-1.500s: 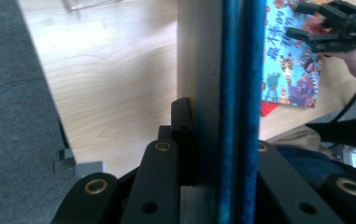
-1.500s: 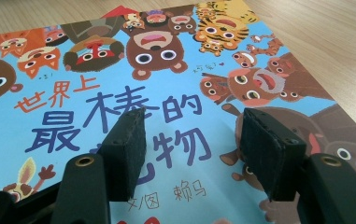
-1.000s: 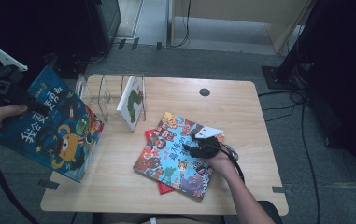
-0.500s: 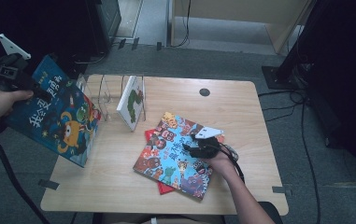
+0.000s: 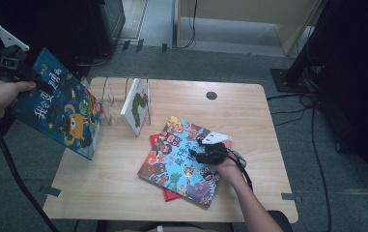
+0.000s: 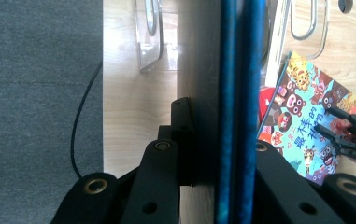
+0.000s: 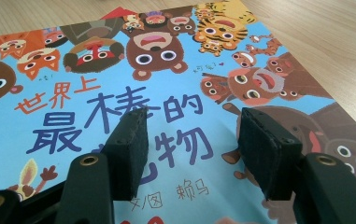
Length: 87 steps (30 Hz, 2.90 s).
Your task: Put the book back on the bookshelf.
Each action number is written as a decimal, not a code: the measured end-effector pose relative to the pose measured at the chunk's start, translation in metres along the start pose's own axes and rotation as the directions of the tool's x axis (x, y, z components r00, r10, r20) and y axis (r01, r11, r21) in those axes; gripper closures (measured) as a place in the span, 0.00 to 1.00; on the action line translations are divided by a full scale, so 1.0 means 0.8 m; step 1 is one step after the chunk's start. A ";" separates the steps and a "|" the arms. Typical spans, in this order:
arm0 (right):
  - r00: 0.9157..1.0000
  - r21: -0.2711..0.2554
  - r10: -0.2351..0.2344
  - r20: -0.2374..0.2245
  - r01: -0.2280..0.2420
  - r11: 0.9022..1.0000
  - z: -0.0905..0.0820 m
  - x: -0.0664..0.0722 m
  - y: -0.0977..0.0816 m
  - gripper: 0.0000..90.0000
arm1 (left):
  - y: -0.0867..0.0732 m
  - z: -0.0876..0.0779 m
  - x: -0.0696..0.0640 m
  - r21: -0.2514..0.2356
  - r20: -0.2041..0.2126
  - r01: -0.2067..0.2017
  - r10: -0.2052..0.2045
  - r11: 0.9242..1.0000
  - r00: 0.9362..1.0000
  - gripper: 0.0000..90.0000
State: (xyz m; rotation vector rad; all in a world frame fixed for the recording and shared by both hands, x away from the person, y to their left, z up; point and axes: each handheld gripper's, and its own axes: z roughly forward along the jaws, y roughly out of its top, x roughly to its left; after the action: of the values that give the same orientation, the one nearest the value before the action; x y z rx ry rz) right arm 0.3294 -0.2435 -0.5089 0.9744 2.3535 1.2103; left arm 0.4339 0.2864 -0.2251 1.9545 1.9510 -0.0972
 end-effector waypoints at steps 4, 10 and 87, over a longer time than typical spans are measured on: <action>1.000 -0.002 0.002 0.002 -0.002 1.000 0.000 0.001 0.000 0.48 | 0.011 0.007 -0.003 0.002 0.002 0.005 -0.005 1.000 1.000 0.92; 1.000 -0.001 0.003 0.002 -0.003 1.000 -0.002 0.004 -0.001 0.49 | 0.027 0.012 -0.008 0.004 0.004 0.001 -0.001 1.000 1.000 0.92; 1.000 -0.004 -0.005 0.000 0.005 1.000 -0.004 0.008 -0.004 0.50 | 0.052 0.003 0.039 -0.083 0.072 0.023 -0.017 0.996 0.997 0.60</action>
State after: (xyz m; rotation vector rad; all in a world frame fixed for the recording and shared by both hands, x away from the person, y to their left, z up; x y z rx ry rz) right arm 0.3217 -0.2422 -0.5091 0.9664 2.3516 1.2130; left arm 0.4758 0.3167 -0.2285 1.8538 1.8981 -0.0876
